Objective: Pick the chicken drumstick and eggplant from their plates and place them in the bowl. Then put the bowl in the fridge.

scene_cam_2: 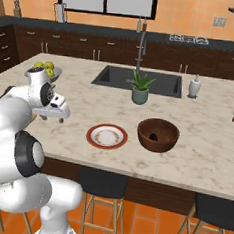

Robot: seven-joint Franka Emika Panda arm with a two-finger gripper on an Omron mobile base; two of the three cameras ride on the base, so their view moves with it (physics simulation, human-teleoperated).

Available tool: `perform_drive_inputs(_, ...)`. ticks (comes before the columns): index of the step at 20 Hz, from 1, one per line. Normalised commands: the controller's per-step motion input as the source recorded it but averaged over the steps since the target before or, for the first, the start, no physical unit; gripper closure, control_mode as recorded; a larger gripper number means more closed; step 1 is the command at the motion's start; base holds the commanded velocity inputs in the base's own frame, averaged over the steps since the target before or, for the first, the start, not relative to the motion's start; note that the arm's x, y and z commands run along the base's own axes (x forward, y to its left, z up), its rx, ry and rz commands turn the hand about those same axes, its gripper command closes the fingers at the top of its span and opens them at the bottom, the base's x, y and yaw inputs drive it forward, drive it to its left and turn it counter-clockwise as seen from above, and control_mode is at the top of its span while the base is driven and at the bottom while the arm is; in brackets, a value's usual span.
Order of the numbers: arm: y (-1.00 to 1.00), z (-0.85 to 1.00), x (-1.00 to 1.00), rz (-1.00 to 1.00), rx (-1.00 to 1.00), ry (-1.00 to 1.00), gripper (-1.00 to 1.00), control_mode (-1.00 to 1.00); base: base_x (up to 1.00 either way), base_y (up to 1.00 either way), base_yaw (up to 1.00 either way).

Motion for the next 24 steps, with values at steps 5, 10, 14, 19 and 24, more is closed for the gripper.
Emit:
perform_drive_inputs(5,1.00,0.00,-0.05,0.06,0.03,-0.02,-1.00,-1.00,0.00,0.00,0.00)
perform_drive_inputs(10,1.00,-0.07,0.09,0.00,0.09,-0.05,-1.00,-1.00,0.00,0.00,0.00)
perform_drive_inputs(14,0.98,-0.05,0.61,0.00,0.18,-0.04,-1.00,-1.00,0.00,0.00,0.00)
perform_drive_inputs(19,1.00,-0.08,0.31,0.00,0.04,0.02,-1.00,-1.00,0.00,0.00,0.00)
perform_drive_inputs(24,1.00,-0.28,0.45,0.01,-0.01,0.01,-1.00,-1.00,0.00,0.00,0.00)
